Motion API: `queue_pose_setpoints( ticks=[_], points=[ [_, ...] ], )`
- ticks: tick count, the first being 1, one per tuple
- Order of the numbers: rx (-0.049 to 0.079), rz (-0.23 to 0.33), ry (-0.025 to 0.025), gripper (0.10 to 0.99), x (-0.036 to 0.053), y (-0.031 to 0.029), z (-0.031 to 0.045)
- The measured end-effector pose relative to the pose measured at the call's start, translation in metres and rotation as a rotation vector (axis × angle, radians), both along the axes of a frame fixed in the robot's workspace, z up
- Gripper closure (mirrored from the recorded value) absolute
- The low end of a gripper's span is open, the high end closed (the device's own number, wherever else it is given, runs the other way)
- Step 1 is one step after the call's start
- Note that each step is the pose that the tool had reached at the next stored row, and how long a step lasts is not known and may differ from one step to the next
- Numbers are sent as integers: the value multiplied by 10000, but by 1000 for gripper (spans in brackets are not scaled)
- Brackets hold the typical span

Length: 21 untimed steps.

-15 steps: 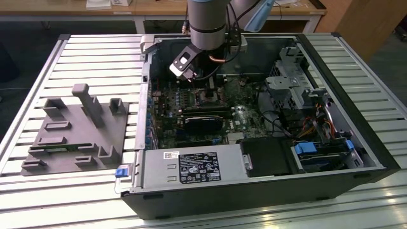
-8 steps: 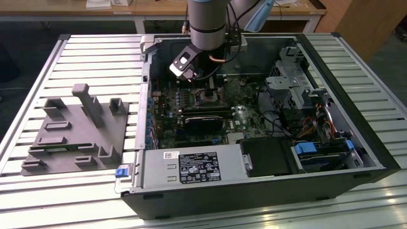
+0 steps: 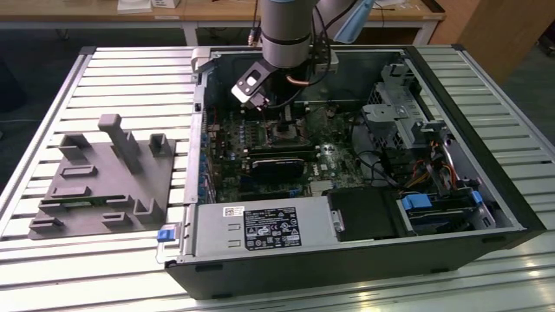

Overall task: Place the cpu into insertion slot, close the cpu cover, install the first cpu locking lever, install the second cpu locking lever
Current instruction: 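Place the cpu into insertion slot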

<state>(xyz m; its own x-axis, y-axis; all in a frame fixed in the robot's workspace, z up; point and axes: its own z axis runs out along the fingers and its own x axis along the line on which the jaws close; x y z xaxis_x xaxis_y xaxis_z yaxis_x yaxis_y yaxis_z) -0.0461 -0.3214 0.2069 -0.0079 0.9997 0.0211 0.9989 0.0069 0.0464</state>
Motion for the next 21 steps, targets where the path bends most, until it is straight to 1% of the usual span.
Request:
queue_pose_setpoints(
  ticks=[3, 6, 8, 15, 21],
  points=[
    [0, 0, -1, 980, 50, 0, 0],
    [1, -1, -1, 980, 56, 0, 0],
    [-2, -1, 1, 980, 56, 0, 15],
    [0, 0, 0, 980, 57, 0, 124],
    [1, 0, -2, 980, 57, 0, 238]
  ],
)
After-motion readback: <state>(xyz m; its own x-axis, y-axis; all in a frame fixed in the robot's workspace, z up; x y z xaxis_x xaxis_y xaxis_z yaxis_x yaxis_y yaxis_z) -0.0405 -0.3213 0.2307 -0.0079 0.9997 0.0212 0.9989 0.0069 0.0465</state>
